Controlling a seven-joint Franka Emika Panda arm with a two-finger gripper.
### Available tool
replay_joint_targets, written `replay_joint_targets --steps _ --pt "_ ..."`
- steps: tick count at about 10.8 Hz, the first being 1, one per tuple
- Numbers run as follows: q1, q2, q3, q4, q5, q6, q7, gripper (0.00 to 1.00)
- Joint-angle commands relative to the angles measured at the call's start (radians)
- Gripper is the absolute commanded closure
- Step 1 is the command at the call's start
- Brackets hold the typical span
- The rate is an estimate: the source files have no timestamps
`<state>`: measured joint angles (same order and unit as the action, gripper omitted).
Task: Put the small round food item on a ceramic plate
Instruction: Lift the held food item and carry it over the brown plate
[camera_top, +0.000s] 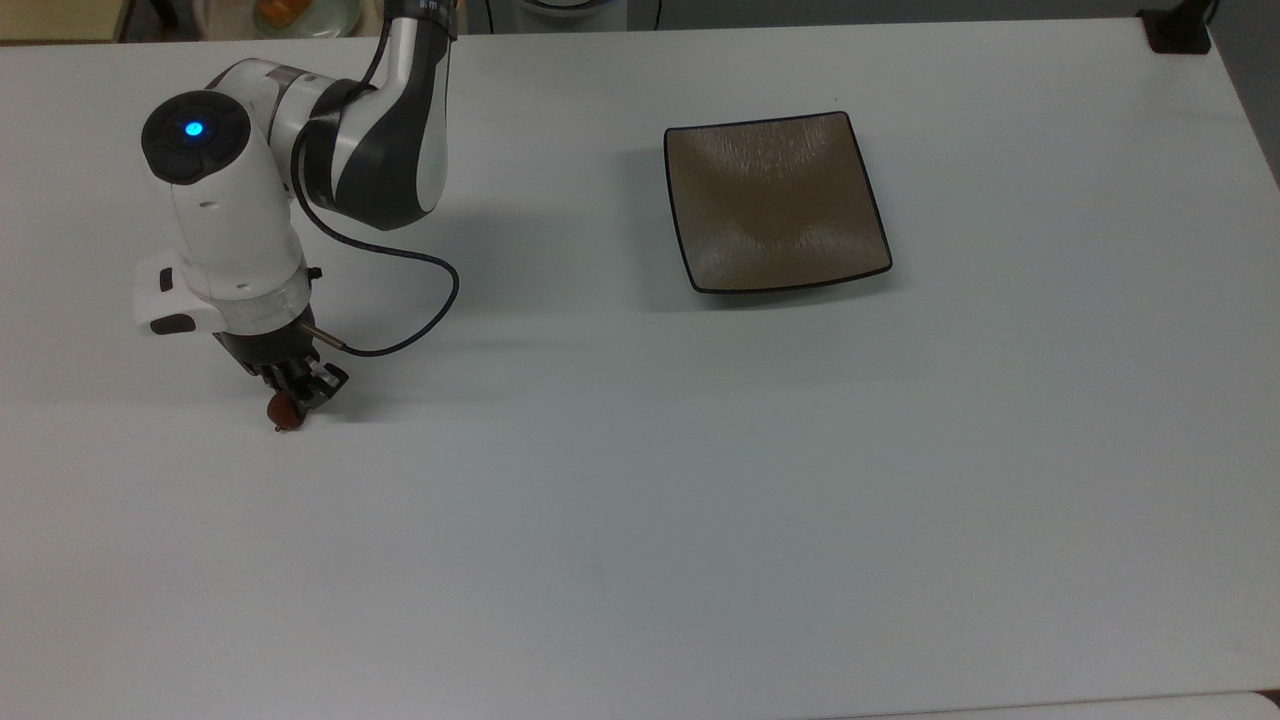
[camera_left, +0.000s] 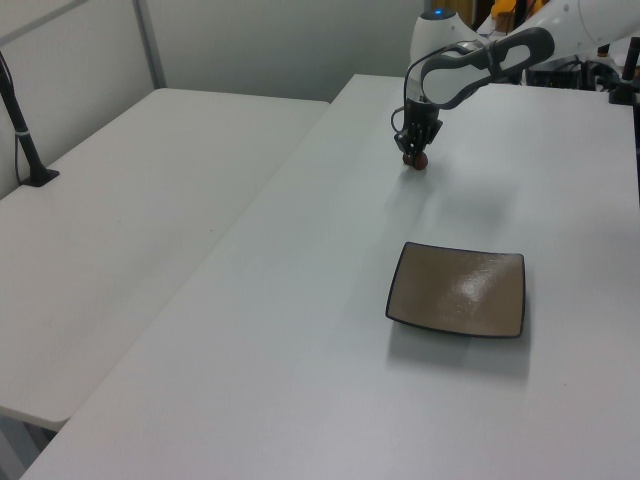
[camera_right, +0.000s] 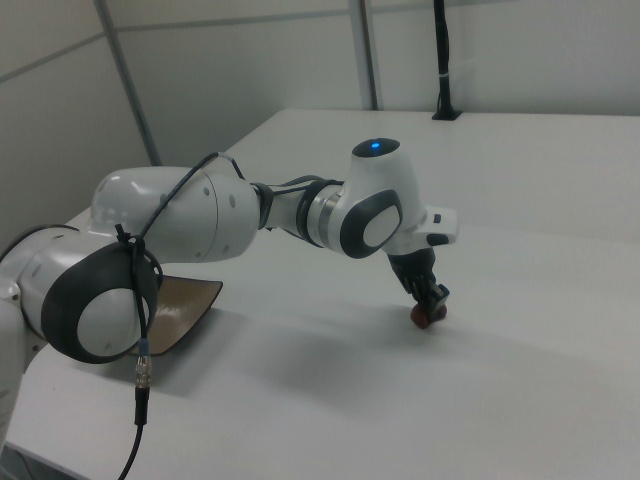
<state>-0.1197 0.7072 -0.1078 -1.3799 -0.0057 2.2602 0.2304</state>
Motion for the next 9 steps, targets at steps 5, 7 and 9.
replay_joint_targets --steps 5,7,9 --pt "0.055 -0.303 0.017 -0.129 0.010 -0.258 -0.071 0.92" --pt "0.086 -0.409 0.054 -0.160 0.026 -0.390 -0.137 0.91" --pt "0.133 -0.530 0.080 -0.238 0.026 -0.453 -0.152 0.91"
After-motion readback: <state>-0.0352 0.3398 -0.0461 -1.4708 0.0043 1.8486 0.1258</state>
